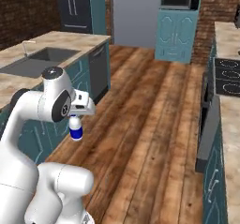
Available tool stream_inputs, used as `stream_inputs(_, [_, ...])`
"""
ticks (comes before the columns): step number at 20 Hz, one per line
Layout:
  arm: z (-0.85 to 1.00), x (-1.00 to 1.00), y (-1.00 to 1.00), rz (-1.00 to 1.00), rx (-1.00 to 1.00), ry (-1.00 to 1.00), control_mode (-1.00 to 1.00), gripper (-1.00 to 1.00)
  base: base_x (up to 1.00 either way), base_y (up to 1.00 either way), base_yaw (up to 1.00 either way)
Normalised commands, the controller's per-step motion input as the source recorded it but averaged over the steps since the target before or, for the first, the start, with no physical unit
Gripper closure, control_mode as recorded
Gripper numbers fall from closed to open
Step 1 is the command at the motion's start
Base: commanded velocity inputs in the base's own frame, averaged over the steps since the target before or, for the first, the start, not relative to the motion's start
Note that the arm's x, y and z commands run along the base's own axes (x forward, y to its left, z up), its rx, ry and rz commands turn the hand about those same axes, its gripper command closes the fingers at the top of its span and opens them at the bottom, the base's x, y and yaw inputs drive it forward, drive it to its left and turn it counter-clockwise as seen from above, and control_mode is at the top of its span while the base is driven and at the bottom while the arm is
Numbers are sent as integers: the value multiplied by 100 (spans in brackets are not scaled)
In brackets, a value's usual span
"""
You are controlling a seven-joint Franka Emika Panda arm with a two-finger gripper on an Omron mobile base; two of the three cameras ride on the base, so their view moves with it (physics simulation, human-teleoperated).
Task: Place the drinks on the dining counter in a tight cluster.
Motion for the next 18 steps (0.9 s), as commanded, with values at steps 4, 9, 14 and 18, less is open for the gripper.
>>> stream_inputs(4, [0,0,0,0,0,0,100,100,100,-11,68])
stream_inputs(9, [0,0,0,0,0,0,100,100,100,-59,50])
stream_inputs(14, [0,0,0,0,0,0,100,100,99,-43,40])
stream_inputs(18, [0,0,0,0,0,0,100,100,89,-29,58])
